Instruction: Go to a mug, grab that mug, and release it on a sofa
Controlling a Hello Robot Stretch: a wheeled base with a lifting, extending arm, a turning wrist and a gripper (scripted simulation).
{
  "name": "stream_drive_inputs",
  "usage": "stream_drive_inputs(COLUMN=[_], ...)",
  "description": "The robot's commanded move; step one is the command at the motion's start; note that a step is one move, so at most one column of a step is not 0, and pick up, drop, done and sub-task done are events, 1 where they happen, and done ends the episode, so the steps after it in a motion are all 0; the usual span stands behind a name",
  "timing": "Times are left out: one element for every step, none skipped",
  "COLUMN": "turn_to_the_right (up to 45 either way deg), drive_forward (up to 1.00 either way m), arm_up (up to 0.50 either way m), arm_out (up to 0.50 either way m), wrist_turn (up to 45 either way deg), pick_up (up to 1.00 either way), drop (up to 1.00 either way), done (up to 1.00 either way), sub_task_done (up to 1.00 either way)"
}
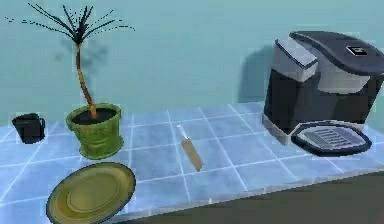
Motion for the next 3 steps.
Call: stream_drive_inputs(turn_to_the_right=[0.0,-45.0,-45.0], drive_forward=[0.2,0.0,0.0], arm_up=[0.0,0.0,0.0], arm_out=[0.0,0.0,0.0], wrist_turn=[0.0,0.0,0.0], pick_up=[0.0,0.0,0.0], drop=[0.0,0.0,0.0], done=[0.0,0.0,0.0], sub_task_done=[0.0,0.0,0.0])
